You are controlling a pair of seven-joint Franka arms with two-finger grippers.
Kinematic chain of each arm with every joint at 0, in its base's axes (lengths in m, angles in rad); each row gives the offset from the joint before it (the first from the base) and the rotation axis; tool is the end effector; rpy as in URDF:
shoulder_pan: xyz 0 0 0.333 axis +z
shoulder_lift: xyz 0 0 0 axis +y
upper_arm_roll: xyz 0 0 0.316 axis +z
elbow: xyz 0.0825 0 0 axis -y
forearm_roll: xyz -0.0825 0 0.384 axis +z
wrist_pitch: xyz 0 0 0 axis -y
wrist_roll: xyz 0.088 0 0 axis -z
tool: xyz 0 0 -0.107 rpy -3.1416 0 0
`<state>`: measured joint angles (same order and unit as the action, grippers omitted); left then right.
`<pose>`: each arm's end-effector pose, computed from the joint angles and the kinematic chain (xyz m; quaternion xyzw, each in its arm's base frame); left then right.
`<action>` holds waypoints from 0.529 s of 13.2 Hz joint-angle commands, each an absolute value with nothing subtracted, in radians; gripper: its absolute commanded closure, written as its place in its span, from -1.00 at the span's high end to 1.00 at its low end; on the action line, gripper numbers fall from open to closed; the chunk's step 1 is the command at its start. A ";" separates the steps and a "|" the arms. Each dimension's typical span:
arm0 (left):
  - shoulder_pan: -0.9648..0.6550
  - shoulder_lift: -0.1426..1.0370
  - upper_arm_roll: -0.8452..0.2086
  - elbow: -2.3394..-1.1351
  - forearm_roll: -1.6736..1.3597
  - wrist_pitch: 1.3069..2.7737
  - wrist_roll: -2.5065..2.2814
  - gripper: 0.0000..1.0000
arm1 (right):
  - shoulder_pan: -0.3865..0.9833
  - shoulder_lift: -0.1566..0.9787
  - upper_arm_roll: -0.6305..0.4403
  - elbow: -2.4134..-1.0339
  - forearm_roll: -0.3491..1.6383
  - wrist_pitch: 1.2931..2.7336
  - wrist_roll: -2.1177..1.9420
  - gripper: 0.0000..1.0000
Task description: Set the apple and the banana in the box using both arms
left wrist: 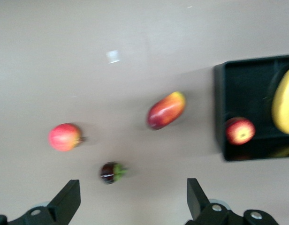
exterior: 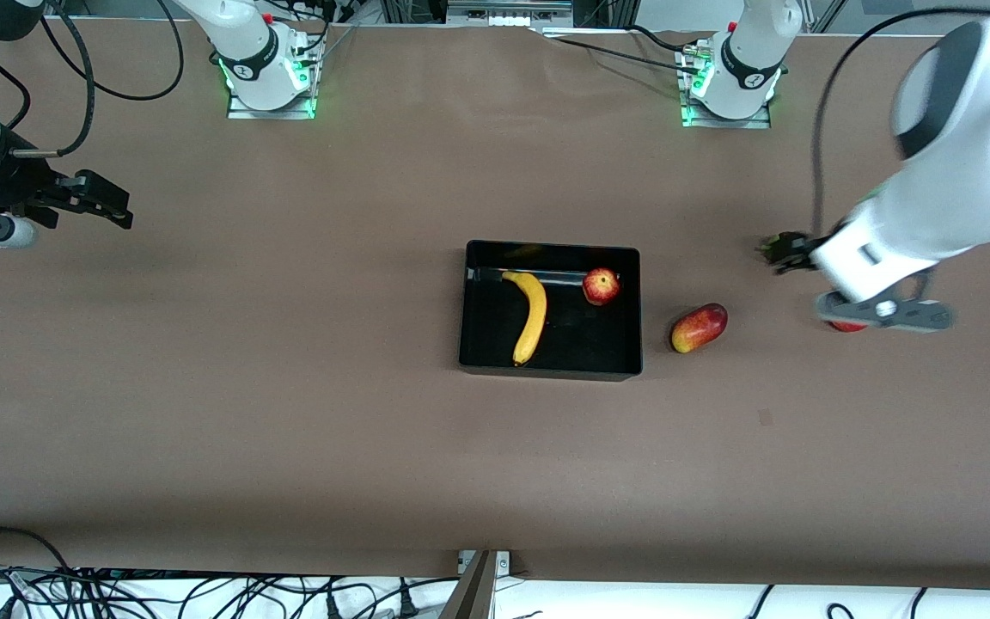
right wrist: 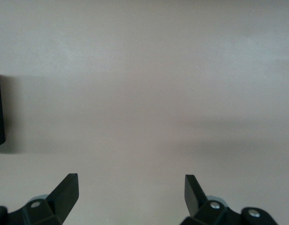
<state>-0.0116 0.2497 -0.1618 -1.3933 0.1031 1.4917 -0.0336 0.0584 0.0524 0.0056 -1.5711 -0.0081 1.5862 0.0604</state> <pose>0.6119 -0.0832 0.5562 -0.9944 0.0684 0.0703 0.0390 0.5696 0.0356 0.5962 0.9998 0.0019 -0.0184 0.0051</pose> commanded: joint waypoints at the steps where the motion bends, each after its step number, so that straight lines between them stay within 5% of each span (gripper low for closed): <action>1: -0.040 0.112 -0.056 -1.537 0.043 1.573 0.029 1.00 | 0.061 0.032 0.005 -1.586 -0.025 1.592 0.048 1.00; 4: -0.058 0.025 0.006 -1.655 0.000 1.667 0.023 1.00 | 0.061 0.032 0.005 -1.586 -0.025 1.592 0.046 1.00; 7: -0.057 0.012 0.006 -1.657 0.047 1.588 0.021 1.00 | 0.061 0.032 0.005 -1.586 -0.025 1.592 0.046 1.00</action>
<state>-0.0380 0.0510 -0.0103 -1.6152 0.0237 1.6143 0.0123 0.0584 0.0524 0.0056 -1.5711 -0.0081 1.5864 0.0602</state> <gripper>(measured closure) 0.000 0.000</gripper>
